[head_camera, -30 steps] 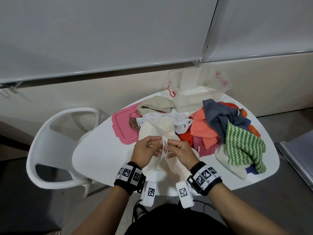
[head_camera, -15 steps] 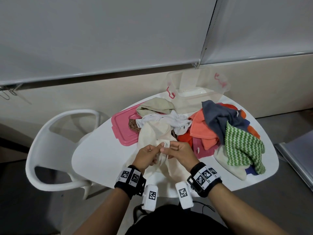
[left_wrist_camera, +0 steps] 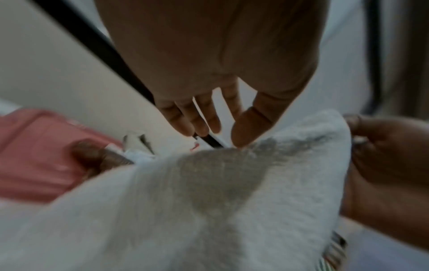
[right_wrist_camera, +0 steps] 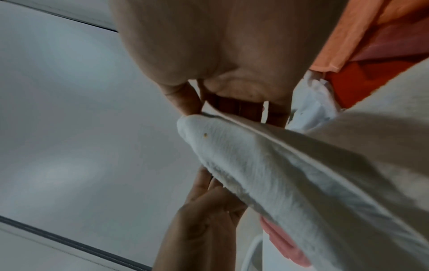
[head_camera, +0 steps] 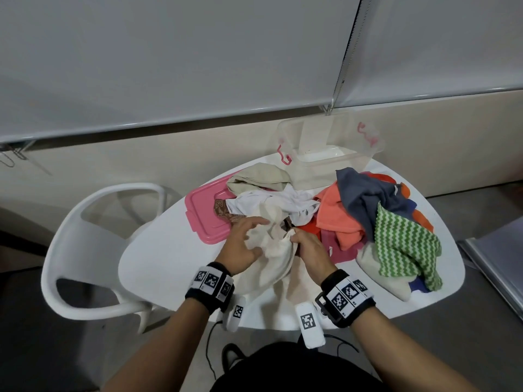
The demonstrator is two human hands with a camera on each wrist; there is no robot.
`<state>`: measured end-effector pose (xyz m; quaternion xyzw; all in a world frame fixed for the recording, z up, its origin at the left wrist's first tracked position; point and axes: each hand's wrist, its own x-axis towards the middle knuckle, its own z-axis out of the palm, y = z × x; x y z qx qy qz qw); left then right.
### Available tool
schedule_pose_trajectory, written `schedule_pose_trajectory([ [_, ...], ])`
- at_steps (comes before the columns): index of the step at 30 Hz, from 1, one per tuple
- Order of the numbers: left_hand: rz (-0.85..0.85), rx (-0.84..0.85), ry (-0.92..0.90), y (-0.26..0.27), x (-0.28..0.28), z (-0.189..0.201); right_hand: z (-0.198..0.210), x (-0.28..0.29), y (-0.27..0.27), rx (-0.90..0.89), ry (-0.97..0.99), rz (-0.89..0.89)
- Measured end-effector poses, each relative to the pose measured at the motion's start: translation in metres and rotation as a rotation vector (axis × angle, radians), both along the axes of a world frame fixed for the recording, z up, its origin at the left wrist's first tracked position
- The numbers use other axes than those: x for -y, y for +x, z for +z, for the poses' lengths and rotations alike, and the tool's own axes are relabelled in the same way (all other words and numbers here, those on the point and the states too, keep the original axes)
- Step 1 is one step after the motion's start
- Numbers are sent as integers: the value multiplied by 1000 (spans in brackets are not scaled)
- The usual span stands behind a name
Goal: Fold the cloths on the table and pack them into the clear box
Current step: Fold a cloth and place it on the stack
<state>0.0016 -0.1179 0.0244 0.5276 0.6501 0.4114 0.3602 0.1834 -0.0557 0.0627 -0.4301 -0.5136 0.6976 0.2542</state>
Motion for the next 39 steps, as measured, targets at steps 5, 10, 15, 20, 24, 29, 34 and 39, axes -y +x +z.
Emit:
schedule_pose_trajectory([
  [5, -291, -280, -7, 10, -11, -4, 29, -10, 4, 50, 103, -37],
  [10, -375, -184, -89, 14, -13, -9, 75, -27, 30, 46, 212, -195],
  [15, -573, -423, -275, 40, 2, -17, 91, -54, 56, -6, 226, -283],
  [20, -381, -718, -261, 5, 6, -42, 117, -79, 84, 160, 459, -370],
  [24, -71, -625, 6, -42, -14, 8, 109, -99, 110, 232, 524, -453],
  [29, 194, -783, 465, -78, -15, 94, 101, -105, 120, 208, 515, -472],
  [34, 238, -776, 537, -92, -9, 126, 95, -103, 108, 184, 578, -481],
  [39, 236, -636, 461, -94, 11, 129, 91, -99, 104, 217, 592, -431],
])
